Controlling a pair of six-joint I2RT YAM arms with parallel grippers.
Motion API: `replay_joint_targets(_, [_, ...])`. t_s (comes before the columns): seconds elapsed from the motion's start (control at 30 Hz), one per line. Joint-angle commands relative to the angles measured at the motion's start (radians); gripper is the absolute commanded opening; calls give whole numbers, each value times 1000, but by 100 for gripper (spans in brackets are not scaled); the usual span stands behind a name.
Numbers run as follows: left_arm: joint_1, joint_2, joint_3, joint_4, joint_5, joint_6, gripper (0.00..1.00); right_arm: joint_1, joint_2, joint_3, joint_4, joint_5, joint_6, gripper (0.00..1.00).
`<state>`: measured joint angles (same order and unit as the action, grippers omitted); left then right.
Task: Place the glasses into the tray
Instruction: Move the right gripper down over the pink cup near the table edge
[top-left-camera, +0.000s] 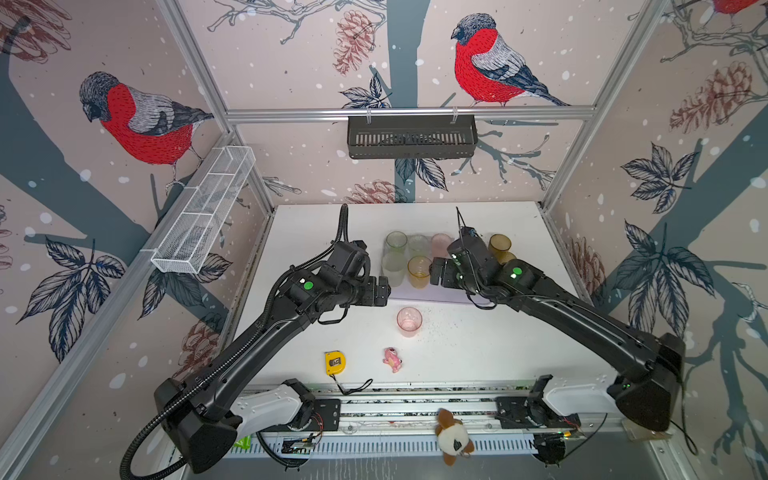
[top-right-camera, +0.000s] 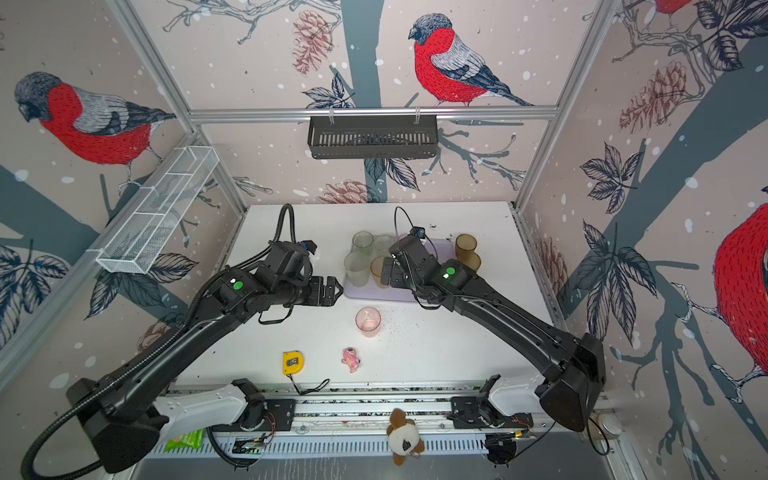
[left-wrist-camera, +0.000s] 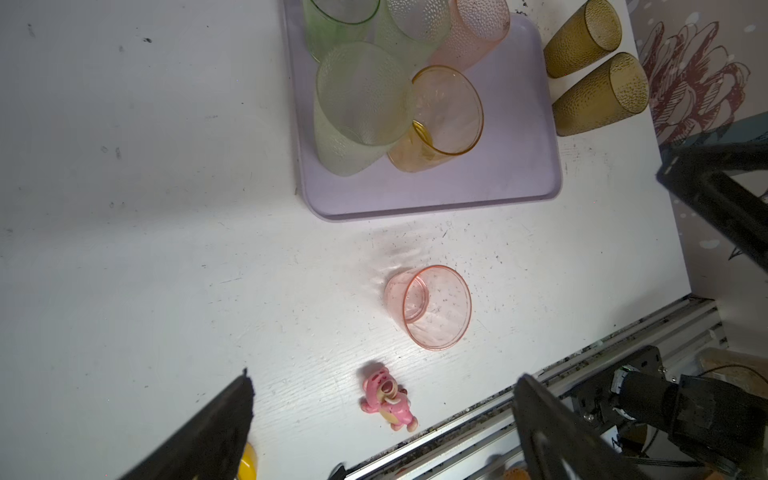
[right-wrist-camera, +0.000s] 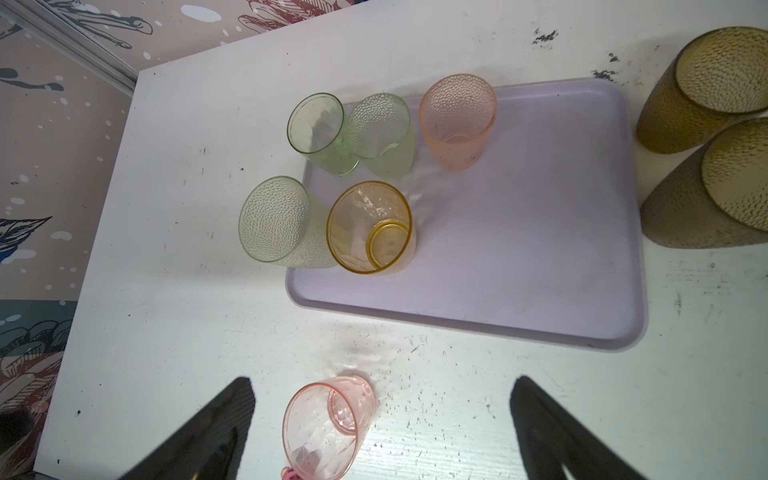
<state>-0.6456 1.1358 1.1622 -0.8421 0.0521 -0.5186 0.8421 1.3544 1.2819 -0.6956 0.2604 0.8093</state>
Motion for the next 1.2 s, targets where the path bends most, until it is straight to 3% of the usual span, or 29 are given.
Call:
replay_joint_targets(0.0, [10,-33,-45,58,20,22,97,22,34,39,-80,8,21,97])
replay_joint_targets(0.2, [19,-70,-97,55,33,7,97,56,75,21,-103,-64,-2,96])
replay_joint_targets(0.6, [20,-98,-159,28,9,-4,97,36,146,-53,-26,-258,-168,92])
replay_joint_targets(0.83, [20,-106,-227,54,41,-52,97,27,172,-80,4,-327,-223,85])
replay_joint_targets(1.17, [20,-163,-340,140,62,-101,97,24,225,-85,20,-356,-251,66])
